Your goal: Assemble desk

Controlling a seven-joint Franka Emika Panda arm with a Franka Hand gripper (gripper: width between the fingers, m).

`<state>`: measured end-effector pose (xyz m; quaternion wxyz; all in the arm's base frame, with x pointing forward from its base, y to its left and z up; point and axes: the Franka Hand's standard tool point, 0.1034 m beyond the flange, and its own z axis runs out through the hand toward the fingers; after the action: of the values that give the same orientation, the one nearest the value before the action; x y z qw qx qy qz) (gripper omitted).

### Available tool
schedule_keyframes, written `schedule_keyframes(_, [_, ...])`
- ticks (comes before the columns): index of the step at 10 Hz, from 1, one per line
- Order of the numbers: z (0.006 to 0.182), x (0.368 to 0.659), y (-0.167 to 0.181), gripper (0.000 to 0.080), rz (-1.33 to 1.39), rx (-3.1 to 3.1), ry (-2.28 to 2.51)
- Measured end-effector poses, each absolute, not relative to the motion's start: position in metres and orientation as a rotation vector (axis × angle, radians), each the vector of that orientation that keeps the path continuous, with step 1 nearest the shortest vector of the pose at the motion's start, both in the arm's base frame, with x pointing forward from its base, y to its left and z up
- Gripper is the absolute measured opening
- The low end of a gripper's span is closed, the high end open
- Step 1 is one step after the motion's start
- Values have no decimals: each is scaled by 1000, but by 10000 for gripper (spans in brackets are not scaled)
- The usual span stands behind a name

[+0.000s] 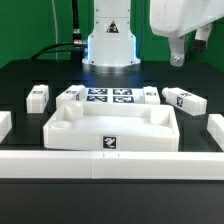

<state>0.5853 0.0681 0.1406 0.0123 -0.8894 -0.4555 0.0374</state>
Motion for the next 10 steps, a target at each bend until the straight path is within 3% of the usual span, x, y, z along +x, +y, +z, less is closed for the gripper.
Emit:
schedule_keyframes(6, [137,582,65,649,122,-2744,-1469])
schedule_keyframes(8, [117,562,42,649,37,-2606,-1729])
schedule_keyframes(10, [109,555,32,649,26,-2480,-1904])
